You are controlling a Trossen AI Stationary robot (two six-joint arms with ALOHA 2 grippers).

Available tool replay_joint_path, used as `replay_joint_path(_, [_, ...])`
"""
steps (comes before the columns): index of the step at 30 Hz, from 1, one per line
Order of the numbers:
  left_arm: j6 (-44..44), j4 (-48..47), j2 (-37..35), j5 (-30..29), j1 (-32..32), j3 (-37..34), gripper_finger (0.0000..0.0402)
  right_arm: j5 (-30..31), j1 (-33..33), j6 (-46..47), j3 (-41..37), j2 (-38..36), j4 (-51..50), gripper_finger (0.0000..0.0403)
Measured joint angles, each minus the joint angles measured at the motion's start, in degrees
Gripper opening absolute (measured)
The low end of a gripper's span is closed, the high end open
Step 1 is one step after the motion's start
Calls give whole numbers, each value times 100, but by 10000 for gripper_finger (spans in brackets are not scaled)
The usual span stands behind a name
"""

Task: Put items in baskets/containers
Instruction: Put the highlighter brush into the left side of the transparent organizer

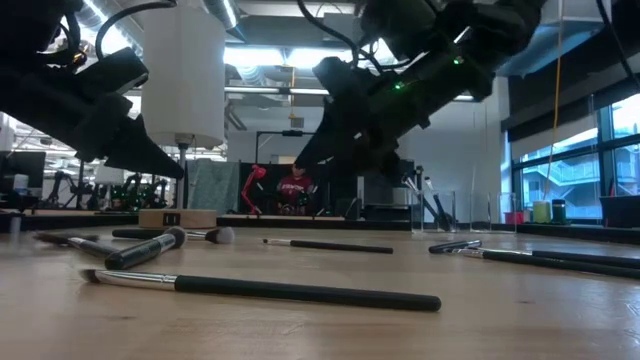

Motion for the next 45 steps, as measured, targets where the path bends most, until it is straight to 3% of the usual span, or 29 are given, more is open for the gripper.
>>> replay_joint_path(5, [-5,-7,-1,-11,0,0,118,-66,221,173,21,109,93,188])
replay_joint_path(8, [-8,-7,-1,-19,0,0,118,-316,231,143,439,168,-286,188])
replay_joint_path(15, [61,-61,-3,-315,0,0,118,-67,433,-393,2774,1300,-2235,166])
replay_joint_path(21, [-32,-599,-303,-340,-17,0,118,-274,566,-936,4665,2756,-3023,151])
replay_joint_path(26, [-272,-1024,-654,-182,-77,0,118,-345,693,-1239,5685,3496,-3604,149])
replay_joint_path(32, [-262,-1250,-864,-86,-300,0,118,-336,736,-1513,6078,3698,-3302,149])
replay_joint_path(39, [-229,-1241,-1117,-700,-674,0,118,-420,729,-1947,5980,3951,-1831,149])
replay_joint_path(45, [-219,-1246,-1301,-1079,-1014,0,118,-482,733,-1773,5965,4163,-1893,149])
